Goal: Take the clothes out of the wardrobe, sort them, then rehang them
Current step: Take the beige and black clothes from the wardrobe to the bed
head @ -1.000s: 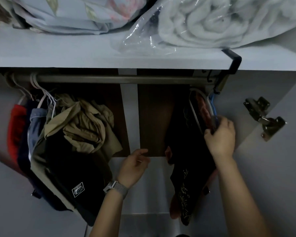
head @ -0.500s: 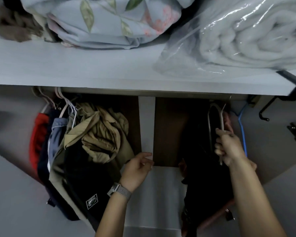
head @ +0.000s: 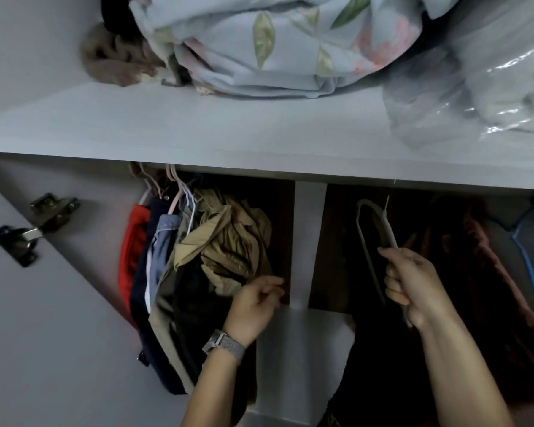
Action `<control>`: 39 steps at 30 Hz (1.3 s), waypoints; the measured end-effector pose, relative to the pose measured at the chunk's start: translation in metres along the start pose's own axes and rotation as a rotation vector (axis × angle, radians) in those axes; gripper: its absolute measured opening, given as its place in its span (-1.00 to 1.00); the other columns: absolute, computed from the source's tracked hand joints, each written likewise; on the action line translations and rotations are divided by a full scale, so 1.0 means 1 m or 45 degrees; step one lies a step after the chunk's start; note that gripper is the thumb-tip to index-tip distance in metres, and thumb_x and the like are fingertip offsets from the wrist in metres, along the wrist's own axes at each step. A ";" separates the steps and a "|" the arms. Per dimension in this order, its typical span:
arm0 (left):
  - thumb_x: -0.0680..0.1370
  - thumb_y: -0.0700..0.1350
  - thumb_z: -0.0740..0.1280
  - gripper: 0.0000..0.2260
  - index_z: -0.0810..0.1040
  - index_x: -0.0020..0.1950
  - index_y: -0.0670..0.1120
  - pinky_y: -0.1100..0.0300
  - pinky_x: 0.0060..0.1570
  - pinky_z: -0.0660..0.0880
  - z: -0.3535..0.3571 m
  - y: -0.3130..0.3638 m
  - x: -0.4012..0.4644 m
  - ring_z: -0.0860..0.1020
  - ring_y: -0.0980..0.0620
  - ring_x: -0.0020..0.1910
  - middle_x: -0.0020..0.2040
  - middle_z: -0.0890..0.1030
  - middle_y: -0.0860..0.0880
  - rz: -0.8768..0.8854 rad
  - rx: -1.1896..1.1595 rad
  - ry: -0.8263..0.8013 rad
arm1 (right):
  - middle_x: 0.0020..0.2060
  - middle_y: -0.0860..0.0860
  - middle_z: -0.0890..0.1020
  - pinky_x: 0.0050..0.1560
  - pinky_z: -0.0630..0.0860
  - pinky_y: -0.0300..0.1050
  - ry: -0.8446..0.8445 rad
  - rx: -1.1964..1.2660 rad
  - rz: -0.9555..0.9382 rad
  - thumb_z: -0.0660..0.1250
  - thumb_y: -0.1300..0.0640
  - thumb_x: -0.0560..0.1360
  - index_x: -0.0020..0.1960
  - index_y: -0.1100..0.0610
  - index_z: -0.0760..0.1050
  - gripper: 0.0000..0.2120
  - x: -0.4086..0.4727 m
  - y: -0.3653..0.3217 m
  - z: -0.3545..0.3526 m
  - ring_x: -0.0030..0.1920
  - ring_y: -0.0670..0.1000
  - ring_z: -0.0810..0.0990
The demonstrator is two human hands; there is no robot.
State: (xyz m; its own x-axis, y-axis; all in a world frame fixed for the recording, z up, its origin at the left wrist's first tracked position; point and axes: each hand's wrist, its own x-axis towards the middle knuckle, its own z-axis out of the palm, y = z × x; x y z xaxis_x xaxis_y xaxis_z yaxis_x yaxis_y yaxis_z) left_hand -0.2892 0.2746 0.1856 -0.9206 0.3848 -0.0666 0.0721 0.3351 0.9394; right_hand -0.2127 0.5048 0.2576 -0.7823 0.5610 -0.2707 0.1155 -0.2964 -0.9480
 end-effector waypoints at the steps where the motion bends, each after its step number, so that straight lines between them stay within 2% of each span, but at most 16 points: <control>1: 0.53 -0.34 0.23 -0.75 0.56 0.04 -0.03 0.36 -0.08 0.47 -0.011 0.000 0.000 0.56 0.20 -0.22 -0.16 0.60 0.05 0.010 0.019 0.064 | -0.58 -0.08 0.24 -0.67 0.03 -0.33 -0.010 -0.028 -0.005 0.30 0.19 0.55 -0.30 0.05 0.28 -0.70 -0.002 0.000 0.009 -0.64 -0.14 0.15; 5: 0.48 -0.31 0.29 -0.77 0.60 0.08 -0.10 0.43 0.02 0.43 -0.061 -0.006 0.008 0.57 0.09 -0.04 0.00 0.61 0.01 0.065 0.265 0.549 | -0.58 -0.06 0.25 -0.63 0.02 -0.35 -0.057 -0.116 -0.028 0.30 0.18 0.55 -0.32 0.07 0.30 -0.70 -0.012 0.008 0.038 -0.64 -0.13 0.15; 8: 0.43 -0.32 0.32 -0.70 0.55 0.16 -0.22 0.17 0.14 0.42 -0.094 -0.015 0.021 0.52 -0.12 0.14 0.13 0.57 -0.18 0.071 0.470 0.840 | -0.61 -0.06 0.24 -0.63 0.03 -0.36 -0.044 -0.138 -0.033 0.29 0.19 0.55 -0.30 0.13 0.35 -0.73 -0.020 0.025 0.052 -0.65 -0.13 0.14; 11: 0.38 -0.34 0.34 -0.52 0.43 0.31 -0.29 0.06 0.24 0.32 -0.112 -0.021 0.038 0.41 -0.24 0.26 0.23 0.50 -0.28 0.019 0.645 0.783 | -0.60 -0.05 0.21 -0.62 0.03 -0.36 -0.009 -0.171 -0.045 0.30 0.18 0.55 -0.23 0.15 0.38 -0.80 -0.027 0.040 0.056 -0.64 -0.12 0.12; 14: 0.34 -0.29 0.31 -0.42 0.36 0.37 -0.24 -0.01 0.08 0.37 -0.116 -0.029 0.058 0.47 -0.29 0.10 0.06 0.58 -0.27 -0.010 0.922 0.705 | -0.58 -0.04 0.20 -0.61 0.03 -0.35 -0.009 -0.227 -0.074 0.30 0.17 0.55 -0.21 0.26 0.48 -0.80 -0.032 0.051 0.054 -0.63 -0.11 0.12; 16: 0.39 -0.25 0.27 -0.48 0.35 0.35 -0.25 -0.03 -0.03 0.36 -0.113 -0.028 0.067 0.49 -0.29 -0.02 -0.07 0.61 -0.25 -0.050 1.081 0.642 | -0.57 -0.01 0.20 -0.60 0.04 -0.36 0.016 -0.276 -0.089 0.29 0.18 0.55 -0.28 0.33 0.44 -0.71 -0.033 0.056 0.053 -0.64 -0.11 0.12; 19: 0.48 -0.17 0.27 -0.64 0.38 0.23 -0.30 -0.03 -0.07 0.38 -0.110 -0.018 0.075 0.46 -0.29 0.03 -0.04 0.59 -0.30 -0.115 1.149 0.547 | -0.58 0.01 0.20 -0.60 0.05 -0.33 0.062 -0.353 -0.132 0.30 0.19 0.54 -0.40 0.18 0.27 -0.62 -0.035 0.061 0.055 -0.64 -0.10 0.11; 21: 0.49 -0.09 0.31 -0.63 0.43 0.22 -0.28 0.02 -0.13 0.40 -0.113 -0.015 0.080 0.48 -0.28 0.05 -0.03 0.59 -0.30 -0.075 1.051 0.508 | -0.58 0.01 0.21 -0.60 0.06 -0.32 0.080 -0.388 -0.150 0.31 0.18 0.53 -0.42 0.14 0.26 -0.61 -0.037 0.066 0.055 -0.62 -0.09 0.12; 23: 0.46 -0.04 0.35 -0.70 0.53 0.07 -0.22 0.09 -0.20 0.39 -0.113 -0.015 0.086 0.53 -0.28 -0.01 -0.08 0.61 -0.29 -0.001 0.841 0.444 | -0.57 0.02 0.23 -0.59 0.08 -0.30 0.092 -0.403 -0.150 0.31 0.16 0.52 -0.42 0.14 0.29 -0.62 -0.039 0.069 0.054 -0.61 -0.08 0.14; 26: 0.42 0.07 0.36 -0.71 0.57 -0.03 -0.14 0.05 -0.16 0.48 -0.099 -0.010 0.086 0.55 -0.23 -0.02 -0.10 0.62 -0.21 0.072 0.775 0.395 | -0.55 0.06 0.25 -0.58 0.10 -0.26 0.101 -0.435 -0.161 0.33 0.15 0.51 -0.40 0.17 0.33 -0.66 -0.042 0.072 0.051 -0.60 -0.07 0.16; 29: 0.44 -0.04 0.40 -0.77 0.57 -0.07 -0.19 0.04 -0.22 0.50 -0.075 0.003 0.077 0.58 -0.17 -0.13 -0.16 0.64 -0.19 0.194 0.529 0.323 | -0.53 0.09 0.27 -0.58 0.12 -0.24 0.118 -0.455 -0.178 0.34 0.15 0.50 -0.41 0.18 0.32 -0.64 -0.044 0.073 0.048 -0.59 -0.06 0.17; 32: 0.44 -0.17 0.42 -0.87 0.56 -0.10 -0.20 0.10 -0.24 0.46 -0.043 0.014 0.059 0.58 -0.08 -0.19 -0.19 0.63 -0.16 0.191 0.295 0.247 | -0.56 0.03 0.25 -0.58 0.13 -0.25 0.134 -0.430 -0.180 0.33 0.16 0.51 -0.42 0.15 0.28 -0.62 -0.046 0.072 0.044 -0.60 -0.09 0.18; 36: 0.47 -0.12 0.41 -0.90 0.54 -0.11 -0.12 0.20 -0.22 0.47 -0.016 0.024 0.052 0.58 0.05 -0.22 -0.20 0.63 -0.07 0.103 -0.069 0.160 | -0.57 0.01 0.26 -0.57 0.15 -0.24 0.161 -0.415 -0.185 0.32 0.17 0.50 -0.44 0.13 0.28 -0.62 -0.049 0.072 0.039 -0.59 -0.08 0.21; 39: 0.49 -0.15 0.39 -0.89 0.49 -0.20 -0.02 0.38 -0.32 0.42 -0.004 0.034 0.053 0.51 0.25 -0.36 -0.30 0.57 0.04 0.169 -0.082 0.055 | -0.59 -0.03 0.27 -0.58 0.15 -0.26 0.181 -0.328 -0.153 0.32 0.18 0.51 -0.48 0.07 0.27 -0.58 -0.051 0.071 0.034 -0.61 -0.10 0.22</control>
State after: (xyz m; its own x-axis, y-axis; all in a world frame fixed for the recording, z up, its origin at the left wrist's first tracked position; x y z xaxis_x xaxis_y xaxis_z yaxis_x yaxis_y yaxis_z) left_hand -0.3367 0.3031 0.2153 -0.9204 0.3841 0.0732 0.1710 0.2270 0.9588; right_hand -0.1855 0.4285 0.2102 -0.7082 0.6882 -0.1574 0.1928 -0.0260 -0.9809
